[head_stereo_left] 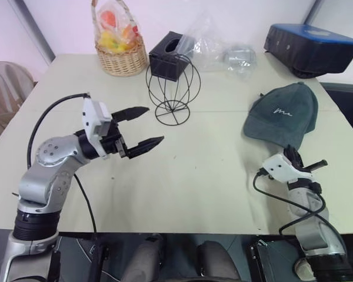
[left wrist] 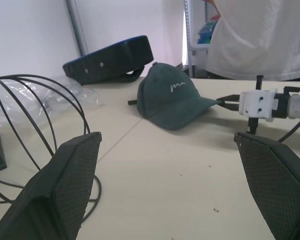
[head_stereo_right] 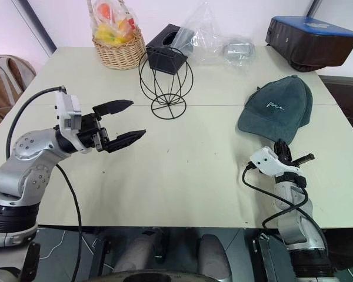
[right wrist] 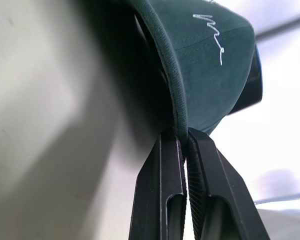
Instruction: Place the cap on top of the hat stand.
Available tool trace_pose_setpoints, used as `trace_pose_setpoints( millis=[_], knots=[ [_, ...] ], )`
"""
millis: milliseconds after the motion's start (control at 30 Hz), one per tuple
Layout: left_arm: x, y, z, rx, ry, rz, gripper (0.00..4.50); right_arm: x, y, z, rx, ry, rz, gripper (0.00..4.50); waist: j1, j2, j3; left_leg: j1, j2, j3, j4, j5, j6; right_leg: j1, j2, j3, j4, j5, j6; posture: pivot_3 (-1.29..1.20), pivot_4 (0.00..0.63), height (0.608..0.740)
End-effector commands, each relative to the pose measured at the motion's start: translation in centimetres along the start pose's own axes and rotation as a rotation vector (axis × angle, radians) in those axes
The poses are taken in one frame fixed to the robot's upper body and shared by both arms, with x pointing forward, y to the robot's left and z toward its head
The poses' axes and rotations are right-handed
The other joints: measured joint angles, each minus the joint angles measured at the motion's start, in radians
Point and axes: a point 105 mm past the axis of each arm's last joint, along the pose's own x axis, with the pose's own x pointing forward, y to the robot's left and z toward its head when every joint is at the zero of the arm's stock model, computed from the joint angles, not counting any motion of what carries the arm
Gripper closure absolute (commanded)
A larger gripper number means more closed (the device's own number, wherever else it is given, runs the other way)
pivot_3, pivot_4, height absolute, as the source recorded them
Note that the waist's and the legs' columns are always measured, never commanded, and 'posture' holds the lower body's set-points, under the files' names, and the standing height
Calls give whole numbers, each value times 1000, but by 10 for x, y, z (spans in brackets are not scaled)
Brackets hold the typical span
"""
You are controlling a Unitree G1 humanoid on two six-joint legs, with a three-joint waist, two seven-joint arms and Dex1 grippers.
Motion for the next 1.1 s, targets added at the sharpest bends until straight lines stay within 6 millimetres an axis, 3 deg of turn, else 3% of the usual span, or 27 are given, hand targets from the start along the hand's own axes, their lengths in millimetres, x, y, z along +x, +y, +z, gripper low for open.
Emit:
trace_pose_setpoints(
  millis=[33, 233, 433, 667, 900, 1100],
  knots=[
    [-2, 2, 13, 57, -27, 4, 0, 0, -28, 22, -41, -118, -115, 4435, 0, 0, 0, 0, 0, 0, -1, 0, 0, 0, 0, 0, 0, 0, 0, 0, 150, 740],
    [-1, 5, 11, 53, -26, 5, 0, -3, -66, 40, -47, -209, -285, 4435, 1, 0, 0, 0, 0, 3, -7, 3, -4, -2, 0, 3, 0, 0, 0, 0, 150, 740],
    [-4, 13, 7, 43, -22, 29, 0, -8, -88, 58, -11, -282, -387, 4435, 2, 0, 0, 0, 0, 4, -7, 3, -5, -3, 0, 3, 0, 0, 0, 0, 150, 740],
    [-11, 25, 2, 32, -7, 58, 0, -8, -115, 99, 35, -417, -448, 4435, -1, 0, 0, 0, 1, 5, -7, 3, -5, -3, 0, 4, 0, 0, 0, 0, 150, 740],
    [-16, 36, -1, 50, 17, 87, 0, -4, -126, 140, 96, -562, -434, 4435, 0, 0, 0, 0, 1, 5, -7, 3, -5, -4, 0, 4, 0, 0, 0, 0, 150, 740],
    [-21, 44, -1, 82, 42, 116, 0, -3, -127, 162, 144, -636, -415, 4435, 0, 0, 0, 0, 1, 5, -7, 3, -5, -4, 0, 4, 0, 0, 0, 0, 150, 740]
  ],
)
